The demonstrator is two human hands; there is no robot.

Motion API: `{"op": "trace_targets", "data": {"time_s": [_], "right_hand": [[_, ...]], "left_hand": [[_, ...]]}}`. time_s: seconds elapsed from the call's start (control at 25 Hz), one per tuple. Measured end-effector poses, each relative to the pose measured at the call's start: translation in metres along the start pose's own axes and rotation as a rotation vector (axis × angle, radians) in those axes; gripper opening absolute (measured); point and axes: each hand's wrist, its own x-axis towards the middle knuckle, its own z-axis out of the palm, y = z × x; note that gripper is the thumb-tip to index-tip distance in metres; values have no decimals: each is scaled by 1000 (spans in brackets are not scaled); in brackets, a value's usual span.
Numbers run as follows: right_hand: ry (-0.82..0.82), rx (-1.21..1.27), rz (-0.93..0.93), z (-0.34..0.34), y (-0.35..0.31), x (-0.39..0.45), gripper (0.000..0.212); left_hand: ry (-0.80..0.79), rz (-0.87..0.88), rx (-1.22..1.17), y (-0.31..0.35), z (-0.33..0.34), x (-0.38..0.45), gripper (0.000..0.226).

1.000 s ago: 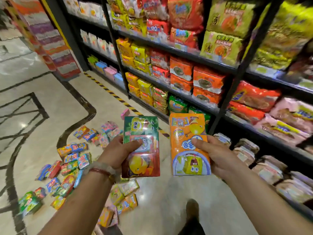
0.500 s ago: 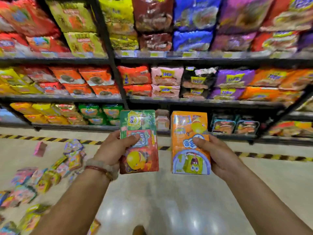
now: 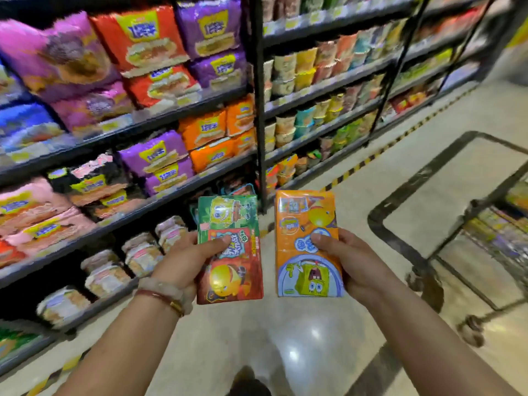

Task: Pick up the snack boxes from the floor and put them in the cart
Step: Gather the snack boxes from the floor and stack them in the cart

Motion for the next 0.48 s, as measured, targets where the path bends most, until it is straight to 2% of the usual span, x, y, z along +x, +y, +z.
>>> {"op": "trace_targets", "data": {"time_s": [0.16,0.36,0.4,0.48], "right_hand": [[212,154,-72,-78,-19,-11,49],[493,282,-125,-157,-44,-11,18],[539,294,-139,-169,-52,-9,18],[623,333,-168,-194,-68,-1,21]], "left_hand": [[-248,-38,102,4,97,45,42],[-475,-127,224,-2,214,103,19],[-512,-141,238,-1,236,114,20],[-583,-163,285,4,279,138,37]]}}
